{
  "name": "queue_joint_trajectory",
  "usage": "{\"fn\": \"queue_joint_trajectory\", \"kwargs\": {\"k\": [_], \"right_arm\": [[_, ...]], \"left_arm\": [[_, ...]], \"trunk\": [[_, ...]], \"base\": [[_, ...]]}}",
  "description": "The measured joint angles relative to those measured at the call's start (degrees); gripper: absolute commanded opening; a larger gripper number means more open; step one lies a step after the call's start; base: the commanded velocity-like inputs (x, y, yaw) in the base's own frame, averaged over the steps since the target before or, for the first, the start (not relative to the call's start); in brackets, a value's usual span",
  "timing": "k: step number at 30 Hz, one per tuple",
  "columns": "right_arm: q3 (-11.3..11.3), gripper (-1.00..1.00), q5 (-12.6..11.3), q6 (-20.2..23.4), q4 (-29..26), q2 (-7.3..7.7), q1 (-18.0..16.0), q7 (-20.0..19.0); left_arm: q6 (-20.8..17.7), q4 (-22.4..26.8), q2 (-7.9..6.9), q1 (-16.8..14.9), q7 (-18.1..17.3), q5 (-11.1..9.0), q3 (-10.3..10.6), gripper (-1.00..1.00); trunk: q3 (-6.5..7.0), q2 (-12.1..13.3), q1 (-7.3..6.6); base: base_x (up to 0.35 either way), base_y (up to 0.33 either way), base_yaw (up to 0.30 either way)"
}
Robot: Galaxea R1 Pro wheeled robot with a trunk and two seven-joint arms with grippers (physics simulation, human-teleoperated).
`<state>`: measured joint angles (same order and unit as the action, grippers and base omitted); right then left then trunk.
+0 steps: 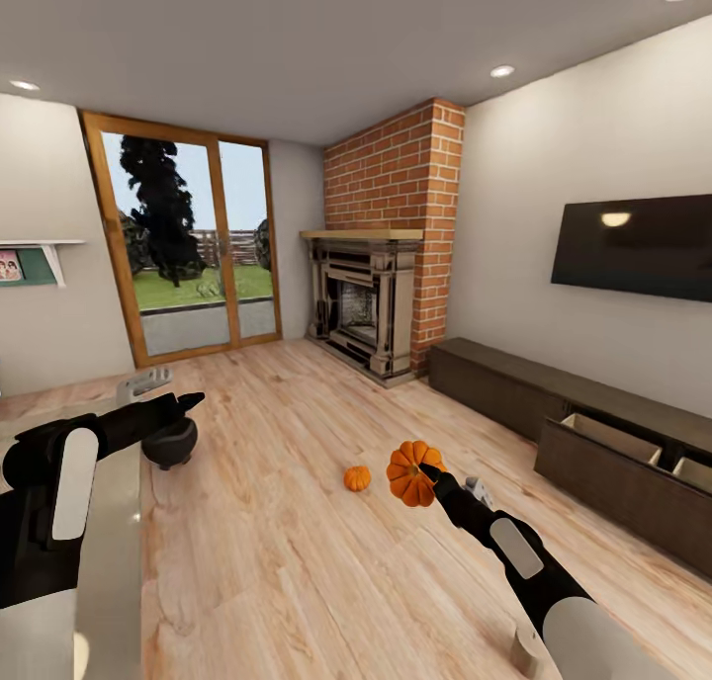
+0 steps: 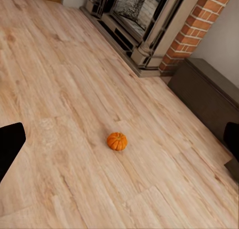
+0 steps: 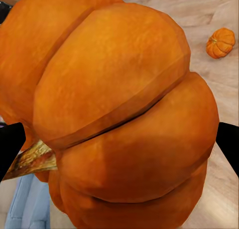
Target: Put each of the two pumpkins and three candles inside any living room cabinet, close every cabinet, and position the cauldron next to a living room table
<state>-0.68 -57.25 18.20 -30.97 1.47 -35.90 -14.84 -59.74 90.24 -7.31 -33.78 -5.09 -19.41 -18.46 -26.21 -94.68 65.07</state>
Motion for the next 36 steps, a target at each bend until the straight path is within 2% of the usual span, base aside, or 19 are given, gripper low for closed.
{"fn": "queue_joint_trajectory", "kwargs": {"k": [21, 25, 27, 32, 36], "right_arm": [[0.00, -1.00, 0.02, 0.00, -0.12, 0.07, 0.00, -1.10], [0.00, -1.00, 0.04, 0.05, -0.16, 0.08, 0.00, -1.21], [0.00, -1.00, 0.04, 0.06, -0.16, 0.08, 0.00, -1.22], [-0.06, -1.00, 0.00, 0.08, -0.55, 0.08, 0.00, -1.29], [-0.07, -1.00, 0.08, 0.09, -0.73, 0.10, 0.00, -1.66]], "left_arm": [[0.00, -2.12, -0.05, -0.08, -0.23, 0.46, 0.29, 1.00], [-0.01, -3.13, -0.28, -0.09, -0.30, 0.36, 3.38, 1.00], [-0.01, -4.53, -0.36, -0.09, -0.31, 0.41, 4.17, 1.00], [-0.01, -9.89, -0.27, -0.16, -0.32, 0.42, 5.02, 1.00], [-0.01, -11.47, -0.09, -0.18, -0.32, 0.41, 5.14, 1.00]], "trunk": [[0.00, 0.00, 0.00], [0.00, 0.00, 0.00], [0.00, 0.00, 0.00], [0.00, 0.00, 0.00], [0.00, 0.00, 0.01]], "base": [[0.335, 0.000, 0.000], [0.335, 0.000, 0.000], [0.327, 0.000, 0.000], [0.317, 0.000, 0.000], [0.228, -0.007, 0.000]]}}
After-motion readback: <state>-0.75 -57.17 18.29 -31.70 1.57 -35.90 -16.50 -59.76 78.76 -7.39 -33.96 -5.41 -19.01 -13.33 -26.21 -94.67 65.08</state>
